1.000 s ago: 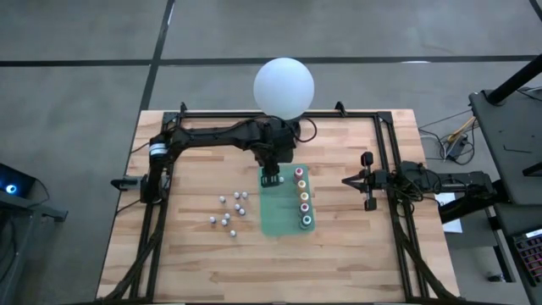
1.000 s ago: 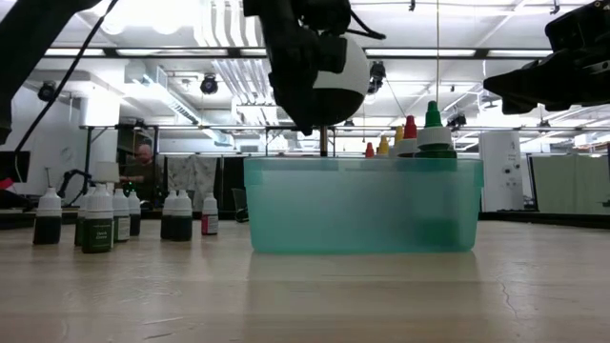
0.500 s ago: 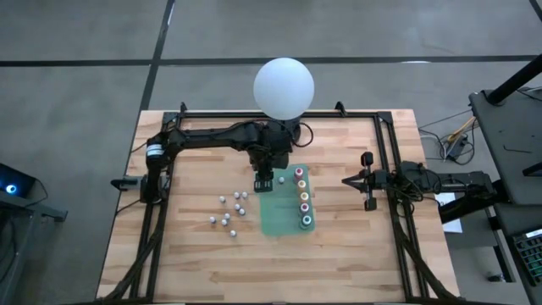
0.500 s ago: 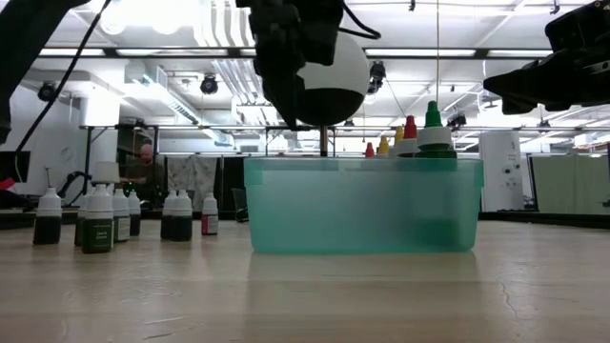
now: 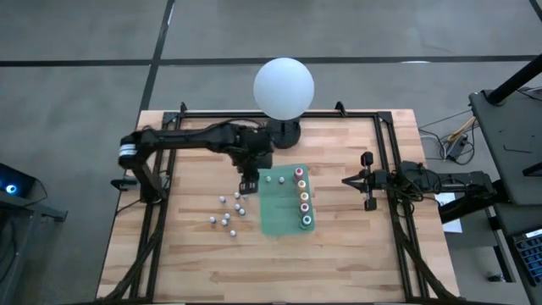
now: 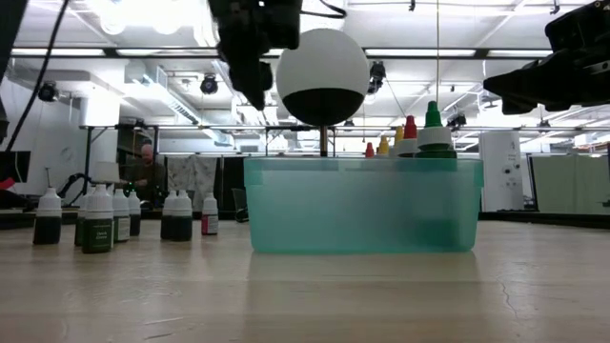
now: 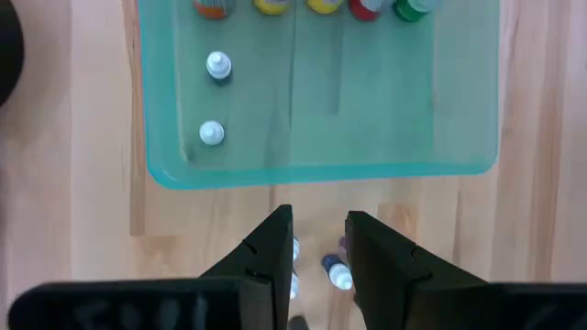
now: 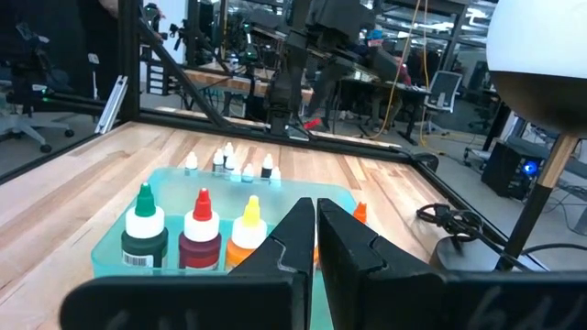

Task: Pick & Place food coloring
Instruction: Put the left small red food coloring bottle into the green bin

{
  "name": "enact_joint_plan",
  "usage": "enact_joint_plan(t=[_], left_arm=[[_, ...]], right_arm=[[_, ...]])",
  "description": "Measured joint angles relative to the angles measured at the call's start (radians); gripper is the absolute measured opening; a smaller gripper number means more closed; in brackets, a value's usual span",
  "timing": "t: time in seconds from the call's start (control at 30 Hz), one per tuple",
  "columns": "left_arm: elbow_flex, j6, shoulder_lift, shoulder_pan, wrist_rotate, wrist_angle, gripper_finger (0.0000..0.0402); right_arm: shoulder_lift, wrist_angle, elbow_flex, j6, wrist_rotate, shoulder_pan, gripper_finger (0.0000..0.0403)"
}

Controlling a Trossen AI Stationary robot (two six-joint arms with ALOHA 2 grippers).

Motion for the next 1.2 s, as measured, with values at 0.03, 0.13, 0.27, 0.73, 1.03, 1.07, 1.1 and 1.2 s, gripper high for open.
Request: enact_joint_plan(t=[0.03,0.13,0.27,0.73,1.03,1.07,1.1,1.2], left_arm=[[-0.033,-0.002,-0.024,-0.001,0.0,0.015,0.0076],[-0.131,-0.005,-0.098,-0.003,-0.001,0.075,0.0076],[-0.256,-0.014,-0.193,-0.003,-0.001,0.109,0.0076],[-0.558,-0.015,-0.427,-0.007,-0.002,0.142,0.0076],[-0.645,-0.007,-0.449,-0.013,-0.003,0.162,0.0076],[-0.654,-0.007,-0.448,-0.015,-0.009,0.165,0.0076],[-0.661,-0.007,-0.447,-0.021,-0.017,0.169,0.0076],[-0.684,-0.006,-0.447,-0.048,-0.042,0.192,0.0076]], right_arm=[[0.001,0.0,0.0,0.001,0.0,0.0,0.0009],[-0.001,-0.001,0.0,-0.001,-0.001,0.0,0.0009],[0.001,0.0,0.0,-0.001,-0.002,0.0,0.0009],[0.006,0.001,0.0,0.001,0.0,0.0,0.0009],[0.006,0.0,0.0,0.001,0.0,0.0,0.0009],[0.006,0.0,0.0,0.0,0.0,0.0,0.0009],[0.006,0.0,0.0,-0.001,0.0,0.0,0.0009],[0.006,0.0,0.0,0.001,0.0,0.0,0.0009]])
